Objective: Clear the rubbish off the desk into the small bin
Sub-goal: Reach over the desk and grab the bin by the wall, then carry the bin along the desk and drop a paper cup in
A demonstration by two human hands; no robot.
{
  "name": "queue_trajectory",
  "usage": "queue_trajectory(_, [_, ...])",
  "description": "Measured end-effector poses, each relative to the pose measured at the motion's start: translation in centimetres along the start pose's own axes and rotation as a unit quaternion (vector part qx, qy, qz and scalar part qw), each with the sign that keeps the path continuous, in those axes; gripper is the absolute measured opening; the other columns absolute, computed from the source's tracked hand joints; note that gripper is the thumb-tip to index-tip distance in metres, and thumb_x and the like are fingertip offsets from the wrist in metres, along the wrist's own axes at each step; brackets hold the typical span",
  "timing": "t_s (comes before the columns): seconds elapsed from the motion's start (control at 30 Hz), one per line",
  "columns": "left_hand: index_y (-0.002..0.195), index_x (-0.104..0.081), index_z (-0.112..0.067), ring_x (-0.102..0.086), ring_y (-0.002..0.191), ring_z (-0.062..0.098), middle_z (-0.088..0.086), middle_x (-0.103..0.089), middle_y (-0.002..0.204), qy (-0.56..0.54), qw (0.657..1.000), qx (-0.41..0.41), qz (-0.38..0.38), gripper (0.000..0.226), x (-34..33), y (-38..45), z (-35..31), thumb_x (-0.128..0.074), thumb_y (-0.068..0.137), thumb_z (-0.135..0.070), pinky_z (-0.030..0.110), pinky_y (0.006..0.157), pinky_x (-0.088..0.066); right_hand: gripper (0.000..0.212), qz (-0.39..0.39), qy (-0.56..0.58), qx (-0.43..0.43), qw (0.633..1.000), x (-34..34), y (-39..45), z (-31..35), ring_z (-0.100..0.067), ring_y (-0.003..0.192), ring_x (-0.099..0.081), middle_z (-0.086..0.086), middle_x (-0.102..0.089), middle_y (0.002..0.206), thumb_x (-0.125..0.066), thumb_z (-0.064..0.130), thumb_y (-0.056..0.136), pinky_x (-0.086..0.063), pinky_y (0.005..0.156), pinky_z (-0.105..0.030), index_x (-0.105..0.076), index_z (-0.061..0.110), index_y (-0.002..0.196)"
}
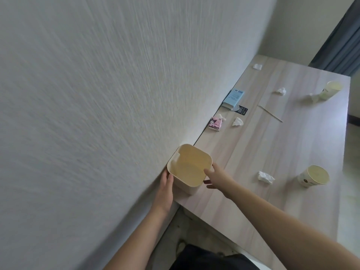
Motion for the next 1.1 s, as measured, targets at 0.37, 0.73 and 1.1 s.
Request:
queue_trajectory(0.37, [0.125, -0.048, -0.061, -0.049, 0.123, -0.003, -0.031, -0.057, 0.128, 0.088, 0.992, -0.048, 0.077, 0.047, -2.4, 0.2, -1.3, -0.028, 0.086, -0.078, 0.036, 0.106, -0.039, 0.04, -0.098, 0.101, 0.022, 0.99, 4.9, -1.9, -2.6, -0.019, 0.094, -0.068, -0.001, -0.066, 0.109, -0.04, 0.017, 0.093, -0.06, 0.074, -0.035, -0.048, 0.028, 0.131])
queue_trajectory(0.73, [0.121, -0.061, -0.039, -0.054, 0.115, -0.001, -0.019, -0.064, 0.121, 0.122, 0.964, -0.065, 0.228, 0.047, -9.2, 1.0, -4.7, -0.038, 0.087, -0.061, 0.021, 0.087, -0.041, 0.039, -0.176, 0.127, 0.011, 0.976, 10.1, -7.3, -7.4, -0.017, 0.099, -0.066, 0.003, -0.067, 0.11, -0.04, 0.017, 0.095, -0.059, 0.074, -0.032, -0.049, 0.034, 0.13])
queue_trajectory(1.1, [0.11, -0.059, -0.021, -0.062, 0.094, 0.013, -0.002, -0.066, 0.103, 0.269, 0.93, -0.079, 0.24, 0.037, -14.9, 1.4, -6.8, -0.067, 0.084, -0.045, 0.028, 0.078, -0.051, 0.043, -0.167, 0.119, 0.026, 0.978, 13.2, -9.3, -9.9, -0.021, 0.088, -0.07, -0.002, -0.072, 0.1, -0.041, 0.022, 0.086, -0.06, 0.079, -0.045, -0.057, 0.038, 0.122])
Point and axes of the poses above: each hand's wrist, its own y-axis towards the middle knuckle, its own x-axis out of the back of the hand, z = x × y, the point moved 8 cm from there along y, towards the middle knuckle
